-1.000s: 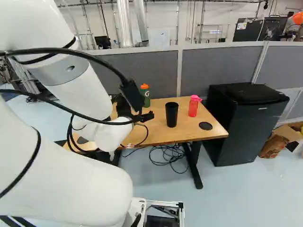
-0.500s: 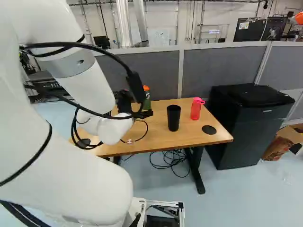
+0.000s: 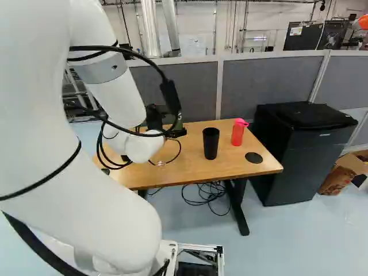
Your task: Pick up the green bottle from the table
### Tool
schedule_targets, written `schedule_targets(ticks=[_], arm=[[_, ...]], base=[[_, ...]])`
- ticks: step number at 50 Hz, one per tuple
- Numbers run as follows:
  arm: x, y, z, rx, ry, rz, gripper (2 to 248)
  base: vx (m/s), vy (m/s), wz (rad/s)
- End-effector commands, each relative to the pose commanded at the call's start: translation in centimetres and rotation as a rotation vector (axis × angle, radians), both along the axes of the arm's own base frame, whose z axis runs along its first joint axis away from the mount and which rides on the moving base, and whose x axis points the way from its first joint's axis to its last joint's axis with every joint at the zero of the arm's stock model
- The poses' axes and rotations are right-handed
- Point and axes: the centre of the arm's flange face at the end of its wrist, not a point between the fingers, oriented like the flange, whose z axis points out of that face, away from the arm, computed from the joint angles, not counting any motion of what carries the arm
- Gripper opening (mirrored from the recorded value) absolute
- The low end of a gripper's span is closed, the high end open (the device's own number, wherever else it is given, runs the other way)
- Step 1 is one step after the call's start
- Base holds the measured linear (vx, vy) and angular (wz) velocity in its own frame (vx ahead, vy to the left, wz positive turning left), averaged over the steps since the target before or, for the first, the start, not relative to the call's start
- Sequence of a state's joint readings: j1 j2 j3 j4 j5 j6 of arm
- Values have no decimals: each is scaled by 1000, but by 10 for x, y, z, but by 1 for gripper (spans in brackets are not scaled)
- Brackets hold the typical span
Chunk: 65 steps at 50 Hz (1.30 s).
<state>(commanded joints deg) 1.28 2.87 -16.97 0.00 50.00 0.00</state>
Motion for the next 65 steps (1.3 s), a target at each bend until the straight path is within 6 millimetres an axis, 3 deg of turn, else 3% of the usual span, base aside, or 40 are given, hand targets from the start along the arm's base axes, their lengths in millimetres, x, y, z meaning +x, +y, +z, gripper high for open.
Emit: schedule_targets(ticks=[40, 65], arm=[[83, -5, -1, 0, -9, -16, 247], [138, -15, -25, 0, -5, -38, 247]], base=[[0, 0, 0], [0, 0, 0]])
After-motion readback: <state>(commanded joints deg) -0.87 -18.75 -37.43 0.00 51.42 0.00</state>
